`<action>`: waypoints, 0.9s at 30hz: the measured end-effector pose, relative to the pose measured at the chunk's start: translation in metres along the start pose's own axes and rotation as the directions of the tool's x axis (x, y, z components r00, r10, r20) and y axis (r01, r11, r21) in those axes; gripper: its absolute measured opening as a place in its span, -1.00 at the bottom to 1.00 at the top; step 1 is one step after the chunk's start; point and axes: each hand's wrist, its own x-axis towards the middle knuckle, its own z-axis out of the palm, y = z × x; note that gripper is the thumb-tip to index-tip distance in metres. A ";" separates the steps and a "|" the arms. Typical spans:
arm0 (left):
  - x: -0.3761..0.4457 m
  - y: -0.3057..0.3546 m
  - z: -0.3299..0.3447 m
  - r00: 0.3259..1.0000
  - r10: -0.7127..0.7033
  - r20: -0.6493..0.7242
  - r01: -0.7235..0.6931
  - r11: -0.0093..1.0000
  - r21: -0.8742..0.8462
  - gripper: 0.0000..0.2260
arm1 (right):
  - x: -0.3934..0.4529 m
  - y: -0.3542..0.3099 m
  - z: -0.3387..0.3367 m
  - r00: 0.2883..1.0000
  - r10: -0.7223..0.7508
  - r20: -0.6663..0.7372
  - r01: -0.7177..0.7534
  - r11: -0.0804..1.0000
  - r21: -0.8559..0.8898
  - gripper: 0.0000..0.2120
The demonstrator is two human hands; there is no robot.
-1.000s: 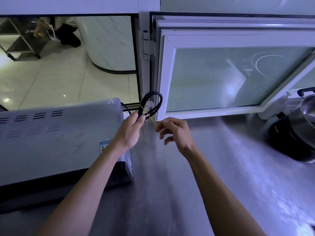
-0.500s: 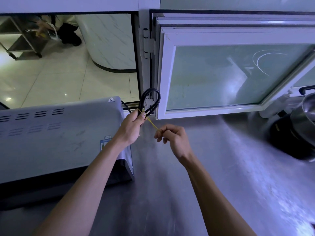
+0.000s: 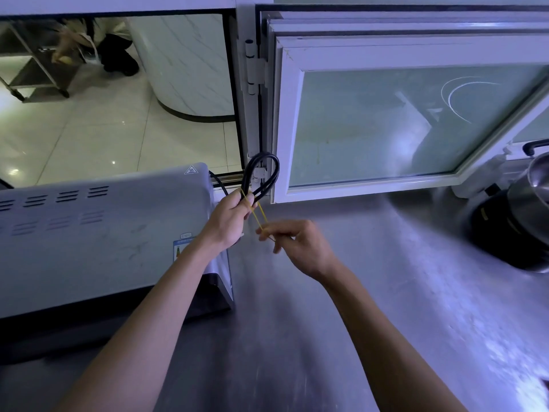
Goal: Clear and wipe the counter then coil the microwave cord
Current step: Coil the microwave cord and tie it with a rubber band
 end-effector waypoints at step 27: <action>-0.011 -0.002 0.006 0.995 0.059 -0.083 -0.069 0.990 -0.122 -0.71 | -0.019 -0.004 0.036 0.922 0.350 0.164 -0.154 -0.057 0.986 -0.53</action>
